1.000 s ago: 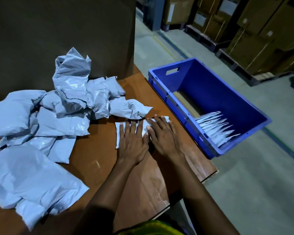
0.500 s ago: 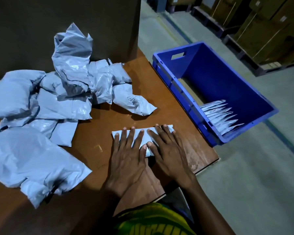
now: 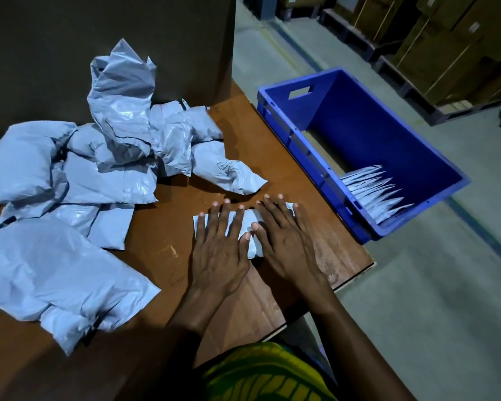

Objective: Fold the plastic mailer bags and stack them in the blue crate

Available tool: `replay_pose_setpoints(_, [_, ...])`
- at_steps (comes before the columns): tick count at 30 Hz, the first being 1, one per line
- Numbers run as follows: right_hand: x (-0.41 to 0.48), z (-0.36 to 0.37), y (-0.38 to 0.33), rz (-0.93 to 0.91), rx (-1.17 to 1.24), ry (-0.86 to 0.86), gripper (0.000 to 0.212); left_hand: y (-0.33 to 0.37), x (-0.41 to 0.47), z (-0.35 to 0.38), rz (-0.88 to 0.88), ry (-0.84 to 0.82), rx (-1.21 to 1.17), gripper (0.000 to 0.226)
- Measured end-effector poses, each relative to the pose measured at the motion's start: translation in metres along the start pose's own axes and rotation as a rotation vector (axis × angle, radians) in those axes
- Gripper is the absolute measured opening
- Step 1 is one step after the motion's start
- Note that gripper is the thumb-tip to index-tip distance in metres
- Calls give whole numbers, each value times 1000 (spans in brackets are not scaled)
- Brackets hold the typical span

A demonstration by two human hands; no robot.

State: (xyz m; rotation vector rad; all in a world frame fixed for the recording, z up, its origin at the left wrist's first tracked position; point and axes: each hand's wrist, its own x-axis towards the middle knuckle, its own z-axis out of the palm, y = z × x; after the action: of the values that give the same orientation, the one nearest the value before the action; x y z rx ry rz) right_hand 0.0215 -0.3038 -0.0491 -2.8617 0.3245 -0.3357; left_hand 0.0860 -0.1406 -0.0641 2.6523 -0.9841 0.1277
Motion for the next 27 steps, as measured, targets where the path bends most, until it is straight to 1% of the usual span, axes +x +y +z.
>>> replay_pose_setpoints(2, [0,-1,-5,-24,23,26,56,1,-1,-3,14,19,-15,58])
replay_pose_setpoints(4, [1,4,-8,-45,62,13,53,1,0,0,19,19,-50,58])
replay_pose_setpoints(8, [0,13,-6,-64,45,0,52,-3,-1,10,10,-3,-44,59])
replay_pose_setpoints(11, [-8,12,-5,-58,54,18,53,1,-7,8,8,3,-35,59])
replay_pose_setpoints(16, [-12,15,-8,-38,39,26,53,9,-11,6,-61,-1,40,61])
replay_pose_setpoints(20, [-10,18,-7,-21,36,21,53,11,-7,6,-83,-3,36,62])
replay_pose_setpoints(27, [7,22,-2,15,48,-45,52,3,6,11,-89,-30,20,61])
